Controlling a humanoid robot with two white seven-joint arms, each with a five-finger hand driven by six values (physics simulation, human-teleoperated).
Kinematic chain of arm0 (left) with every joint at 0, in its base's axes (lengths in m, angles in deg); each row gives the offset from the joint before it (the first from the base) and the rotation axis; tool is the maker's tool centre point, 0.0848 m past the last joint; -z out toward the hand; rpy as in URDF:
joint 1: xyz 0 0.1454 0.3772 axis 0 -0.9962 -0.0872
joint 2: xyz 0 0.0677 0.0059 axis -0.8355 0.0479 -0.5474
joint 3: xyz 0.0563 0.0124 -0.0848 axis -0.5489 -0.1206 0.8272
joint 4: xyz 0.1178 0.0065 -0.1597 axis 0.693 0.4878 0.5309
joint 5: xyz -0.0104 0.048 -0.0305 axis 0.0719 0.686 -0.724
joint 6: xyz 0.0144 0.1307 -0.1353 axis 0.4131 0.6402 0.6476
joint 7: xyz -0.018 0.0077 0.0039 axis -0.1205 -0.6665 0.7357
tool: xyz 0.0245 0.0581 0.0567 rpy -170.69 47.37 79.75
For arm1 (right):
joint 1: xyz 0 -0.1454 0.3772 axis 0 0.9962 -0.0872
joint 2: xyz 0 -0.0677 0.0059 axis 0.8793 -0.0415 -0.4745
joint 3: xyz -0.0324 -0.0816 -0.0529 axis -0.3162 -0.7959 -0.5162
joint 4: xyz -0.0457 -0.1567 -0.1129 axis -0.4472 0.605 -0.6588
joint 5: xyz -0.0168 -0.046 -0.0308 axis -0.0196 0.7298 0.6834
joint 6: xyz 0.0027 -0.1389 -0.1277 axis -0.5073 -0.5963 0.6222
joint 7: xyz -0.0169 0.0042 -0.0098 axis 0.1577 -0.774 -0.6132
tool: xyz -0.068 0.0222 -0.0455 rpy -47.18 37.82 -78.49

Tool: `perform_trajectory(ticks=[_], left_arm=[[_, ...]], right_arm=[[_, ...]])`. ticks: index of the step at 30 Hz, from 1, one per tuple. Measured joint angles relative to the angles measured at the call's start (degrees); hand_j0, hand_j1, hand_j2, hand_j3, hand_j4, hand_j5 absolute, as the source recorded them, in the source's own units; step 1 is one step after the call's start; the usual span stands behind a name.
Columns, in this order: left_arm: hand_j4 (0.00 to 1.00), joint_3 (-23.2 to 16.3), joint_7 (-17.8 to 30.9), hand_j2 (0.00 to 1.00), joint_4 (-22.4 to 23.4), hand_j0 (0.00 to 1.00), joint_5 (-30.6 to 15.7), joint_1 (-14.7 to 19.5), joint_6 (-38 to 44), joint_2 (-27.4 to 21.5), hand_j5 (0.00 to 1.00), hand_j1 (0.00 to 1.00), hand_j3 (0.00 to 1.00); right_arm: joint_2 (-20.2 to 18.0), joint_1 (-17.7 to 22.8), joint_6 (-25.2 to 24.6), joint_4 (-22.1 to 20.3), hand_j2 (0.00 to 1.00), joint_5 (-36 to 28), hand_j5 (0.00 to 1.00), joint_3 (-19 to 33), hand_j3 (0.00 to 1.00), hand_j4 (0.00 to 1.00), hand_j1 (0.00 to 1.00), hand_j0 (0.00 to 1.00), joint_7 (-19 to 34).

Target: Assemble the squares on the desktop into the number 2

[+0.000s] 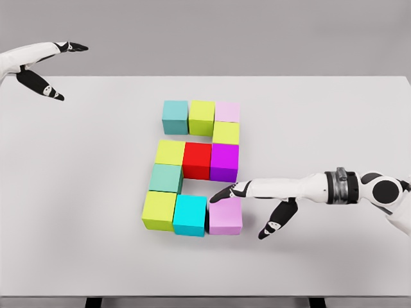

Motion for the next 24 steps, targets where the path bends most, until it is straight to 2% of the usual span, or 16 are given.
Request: perform_trajectory(ticks=[10,17,24], left_arm=[[1.00,0.0,0.0,1.00,0.1,1.00,0.0,-0.1,-0.4,0.0,1.00,1.00,1.00],[1.00,0.0,0.0,1.00,0.4,1.00,0.0,-0.1,-0.5,0.1,1.00,1.00,1.00],[1.00,0.0,0.0,1.00,0.5,1.00,0.1,-0.1,-0.6,0.2,1.00,1.00,1.00]], right_arm=[[-0.5,-1.9,0.0,0.7,1.00,-0.4,1.00,2.4,1.00,1.00,1.00,1.00,0.0],[-4.8,-1.2,0.0,-2.4,1.00,0.0,1.00,2.7,1.00,1.00,1.00,1.00,0.0],[-10.2,1.3,0.0,-5.8,1.00,1.2,1.00,2.5,1.00,1.00,1.00,1.00,0.0]])
